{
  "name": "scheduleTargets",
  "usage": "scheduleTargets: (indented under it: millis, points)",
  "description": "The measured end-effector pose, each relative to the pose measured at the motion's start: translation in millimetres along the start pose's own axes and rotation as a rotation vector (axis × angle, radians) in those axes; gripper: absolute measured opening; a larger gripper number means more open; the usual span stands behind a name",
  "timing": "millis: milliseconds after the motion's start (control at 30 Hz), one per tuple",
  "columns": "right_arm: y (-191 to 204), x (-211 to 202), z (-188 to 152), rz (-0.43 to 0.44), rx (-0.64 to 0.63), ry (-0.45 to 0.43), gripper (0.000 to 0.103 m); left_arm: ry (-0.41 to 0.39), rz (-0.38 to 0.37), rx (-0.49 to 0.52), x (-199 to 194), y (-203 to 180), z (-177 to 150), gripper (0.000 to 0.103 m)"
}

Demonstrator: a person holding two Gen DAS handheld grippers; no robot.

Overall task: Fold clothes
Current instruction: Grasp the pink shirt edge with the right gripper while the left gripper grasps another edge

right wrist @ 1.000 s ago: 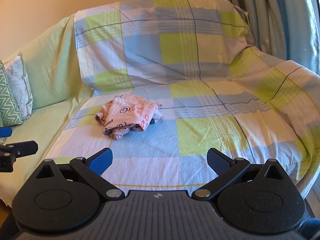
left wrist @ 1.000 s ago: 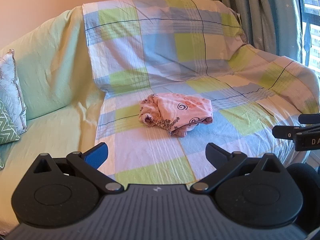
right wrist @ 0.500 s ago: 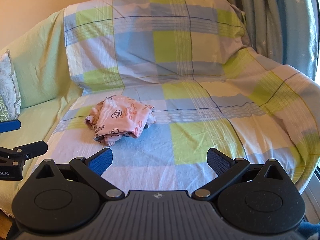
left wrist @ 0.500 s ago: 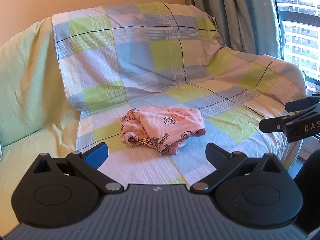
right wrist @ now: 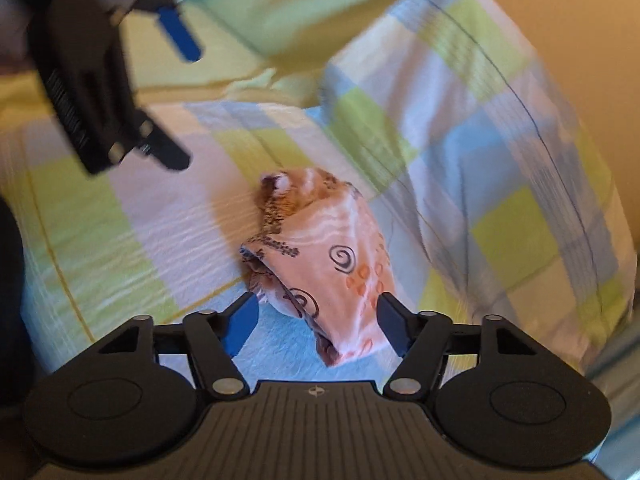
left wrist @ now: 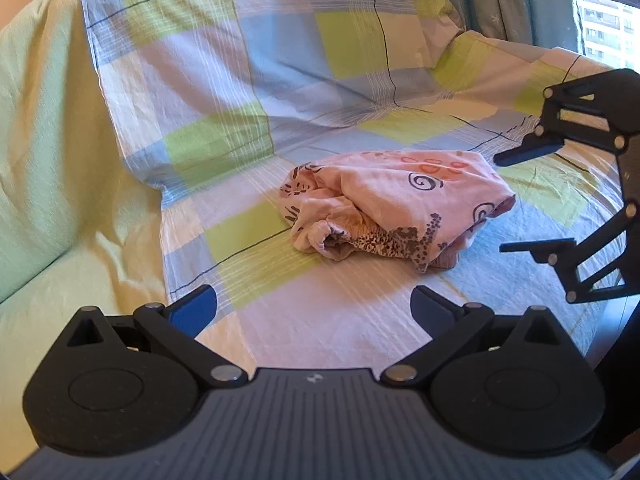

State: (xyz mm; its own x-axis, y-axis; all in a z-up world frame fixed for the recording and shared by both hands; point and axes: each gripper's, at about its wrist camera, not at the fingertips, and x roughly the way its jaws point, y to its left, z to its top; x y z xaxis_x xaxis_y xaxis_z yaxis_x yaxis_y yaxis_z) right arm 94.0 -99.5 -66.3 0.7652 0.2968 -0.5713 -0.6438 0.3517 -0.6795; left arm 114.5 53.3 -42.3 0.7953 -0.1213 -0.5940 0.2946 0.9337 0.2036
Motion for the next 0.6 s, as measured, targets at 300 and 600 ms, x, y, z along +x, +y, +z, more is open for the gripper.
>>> scheduleTargets:
  millis: [300, 600]
  points:
    - [32, 68, -11, -0.018, -0.362, 0.008, 0.037, -0.004, -0.062, 0.191, 45, -14, 1, 0.09]
    - [-84, 39, -21, 0.155, 0.402, -0.111, 0.005, -0.034, -0.066, 0.23, 89, -33, 16, 0.082]
